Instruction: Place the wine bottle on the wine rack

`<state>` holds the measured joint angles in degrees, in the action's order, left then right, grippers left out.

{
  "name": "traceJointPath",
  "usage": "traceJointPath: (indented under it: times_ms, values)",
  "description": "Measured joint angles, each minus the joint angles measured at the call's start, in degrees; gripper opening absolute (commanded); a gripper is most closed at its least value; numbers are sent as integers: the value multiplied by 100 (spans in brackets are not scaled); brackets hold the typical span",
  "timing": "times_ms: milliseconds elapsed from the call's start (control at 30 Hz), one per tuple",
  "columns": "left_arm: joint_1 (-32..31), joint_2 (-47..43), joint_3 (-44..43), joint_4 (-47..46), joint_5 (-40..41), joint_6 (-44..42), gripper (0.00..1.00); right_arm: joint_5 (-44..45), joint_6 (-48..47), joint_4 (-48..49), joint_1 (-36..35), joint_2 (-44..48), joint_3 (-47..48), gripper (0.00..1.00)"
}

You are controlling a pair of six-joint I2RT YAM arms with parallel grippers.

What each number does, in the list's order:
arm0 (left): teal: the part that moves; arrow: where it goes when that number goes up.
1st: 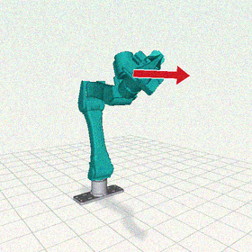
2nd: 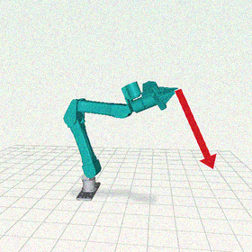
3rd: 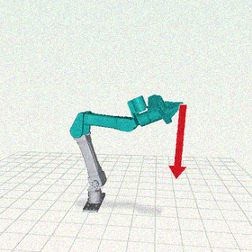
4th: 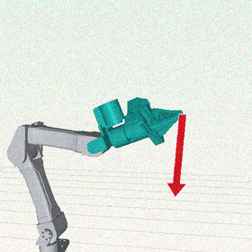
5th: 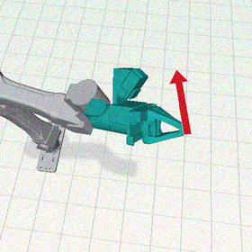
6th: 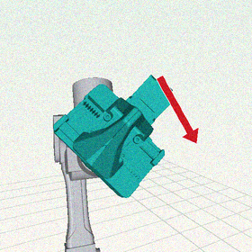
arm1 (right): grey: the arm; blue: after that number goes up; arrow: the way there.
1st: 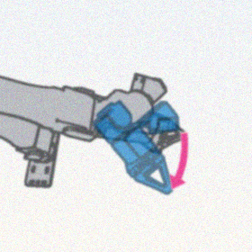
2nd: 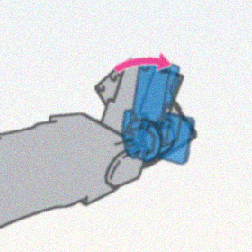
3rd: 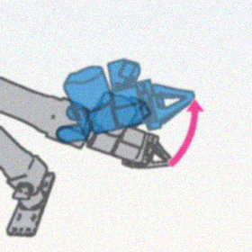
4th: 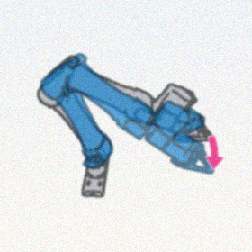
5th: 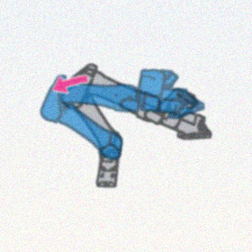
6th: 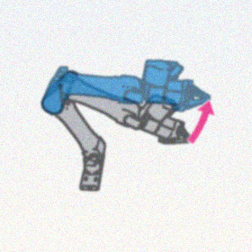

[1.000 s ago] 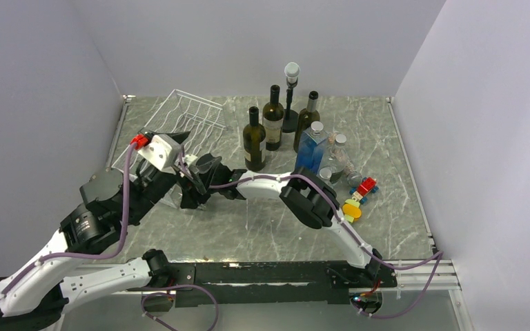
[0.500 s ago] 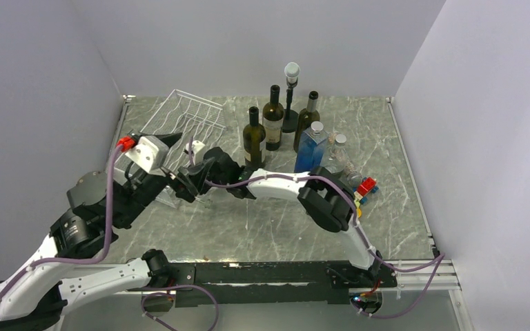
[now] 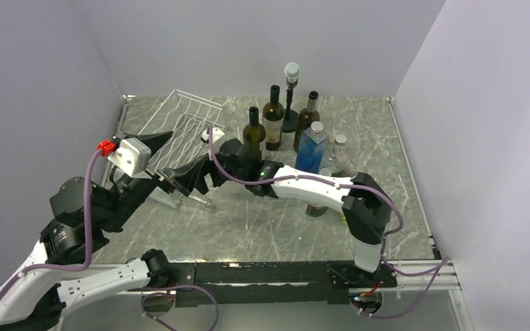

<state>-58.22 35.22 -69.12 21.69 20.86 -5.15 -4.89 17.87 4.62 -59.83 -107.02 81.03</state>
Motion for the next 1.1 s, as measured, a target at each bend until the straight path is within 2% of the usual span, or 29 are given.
traceJointPath:
  times_ms: [433,600,767,867,967,1100]
  values:
    - [0,181,686,-354,4,20,99,1639,140,-2166,256,1751,-315,91]
    - [0,179,1226,-575,262,225,99,2103,280,-2855,702,2299,-363,79]
    - [0,96,1668,-901,1086,822,99,2251,363,-3233,1283,2420,-181,78]
    - [0,140,1685,-852,1790,1556,99,2308,269,-3292,1469,2264,109,78]
    - [0,337,1473,-393,2339,2437,99,2334,87,-3220,1486,1915,592,78]
    - [0,761,1099,341,2337,3209,99,2308,-192,-3117,1486,1453,1043,78]
